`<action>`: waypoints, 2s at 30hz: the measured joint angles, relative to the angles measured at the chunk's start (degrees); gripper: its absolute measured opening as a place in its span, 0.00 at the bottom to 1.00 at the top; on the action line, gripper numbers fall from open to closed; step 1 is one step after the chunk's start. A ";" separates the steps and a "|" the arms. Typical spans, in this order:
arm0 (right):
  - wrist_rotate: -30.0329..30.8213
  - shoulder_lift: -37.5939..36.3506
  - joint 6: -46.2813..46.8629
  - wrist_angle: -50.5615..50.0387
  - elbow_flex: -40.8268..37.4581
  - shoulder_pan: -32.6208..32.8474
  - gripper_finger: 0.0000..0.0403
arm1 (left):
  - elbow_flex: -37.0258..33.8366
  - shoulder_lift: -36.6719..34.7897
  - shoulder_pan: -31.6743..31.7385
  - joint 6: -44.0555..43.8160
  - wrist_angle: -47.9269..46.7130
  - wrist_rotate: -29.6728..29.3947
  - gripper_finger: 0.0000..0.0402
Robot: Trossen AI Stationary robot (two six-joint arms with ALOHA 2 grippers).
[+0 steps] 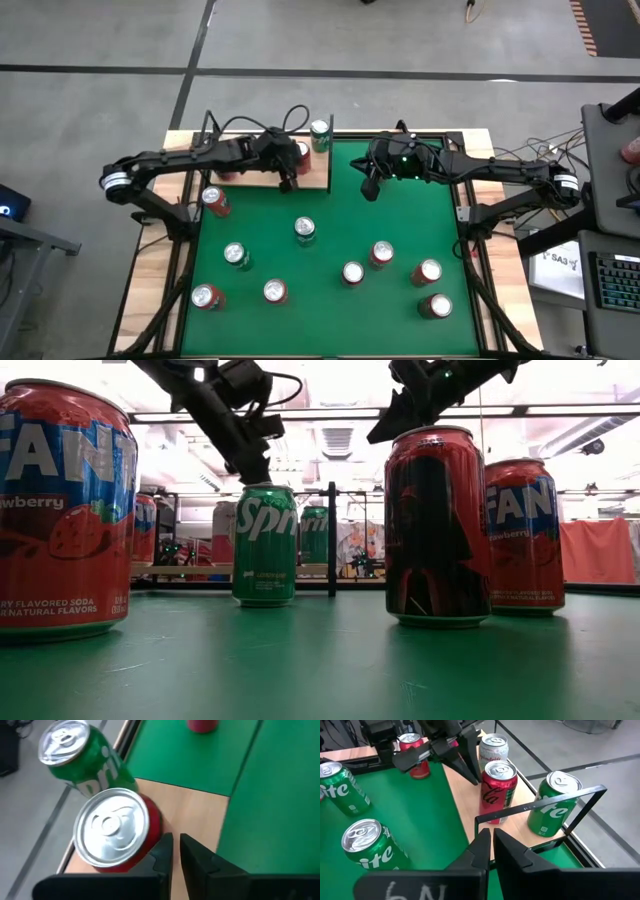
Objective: Place canned beverage on shelf
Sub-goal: Put the red-black soda can on the shelf
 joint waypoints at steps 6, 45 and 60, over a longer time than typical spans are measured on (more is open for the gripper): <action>0.02 0.00 -0.11 -0.03 0.00 0.00 0.03 | 0.02 0.77 0.07 -0.81 0.82 -1.86 0.01; 2.14 0.00 9.07 -11.70 -0.22 0.00 0.03 | 0.35 -4.72 1.61 5.96 4.49 1.07 0.00; 2.12 0.00 8.92 -11.30 -0.31 0.00 0.03 | 0.33 -4.34 5.53 4.97 6.38 0.19 0.00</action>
